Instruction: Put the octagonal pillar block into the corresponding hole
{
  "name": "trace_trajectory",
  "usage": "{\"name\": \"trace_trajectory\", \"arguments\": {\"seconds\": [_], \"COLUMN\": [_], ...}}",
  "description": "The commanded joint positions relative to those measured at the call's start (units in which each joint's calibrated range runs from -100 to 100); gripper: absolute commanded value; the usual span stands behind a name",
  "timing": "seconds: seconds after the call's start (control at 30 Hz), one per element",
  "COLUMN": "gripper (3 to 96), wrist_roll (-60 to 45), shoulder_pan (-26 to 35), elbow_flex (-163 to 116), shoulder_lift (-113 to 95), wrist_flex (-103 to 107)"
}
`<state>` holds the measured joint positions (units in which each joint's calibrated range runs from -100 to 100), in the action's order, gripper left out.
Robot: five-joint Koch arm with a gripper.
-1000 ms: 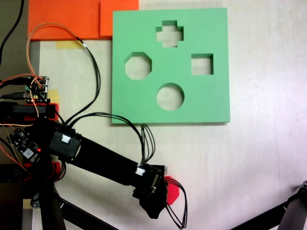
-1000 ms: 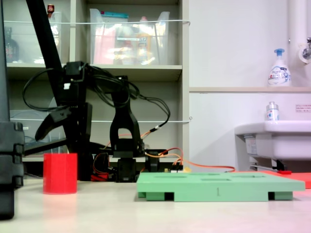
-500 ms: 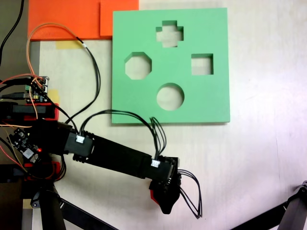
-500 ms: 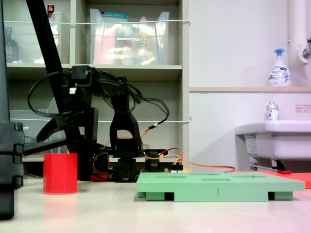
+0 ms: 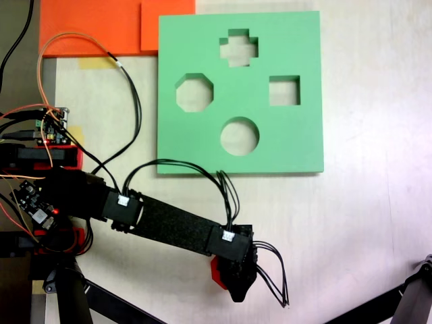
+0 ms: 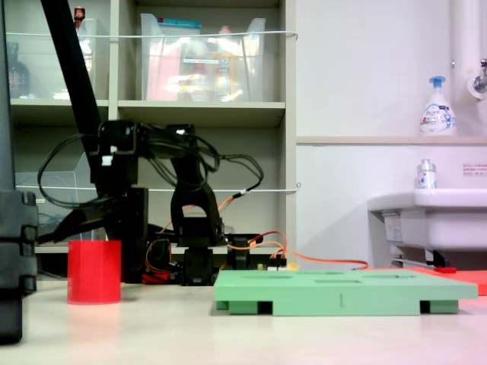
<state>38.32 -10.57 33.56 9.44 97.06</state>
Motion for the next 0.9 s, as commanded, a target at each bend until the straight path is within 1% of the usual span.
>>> {"name": "trace_trajectory", "arguments": {"seconds": [0.03, 0.33, 0.9], "gripper": [80.0, 80.0, 79.2], "wrist_roll": [-0.78, -1.71, -4.3], "shoulder_pan": [-0.15, -0.59, -0.59], "elbow_flex": [1.23, -7.14, -8.74], "shoulder_lift": [-1.2, -7.76, -7.9], "wrist_flex": [2.94, 2.94, 2.94]}}
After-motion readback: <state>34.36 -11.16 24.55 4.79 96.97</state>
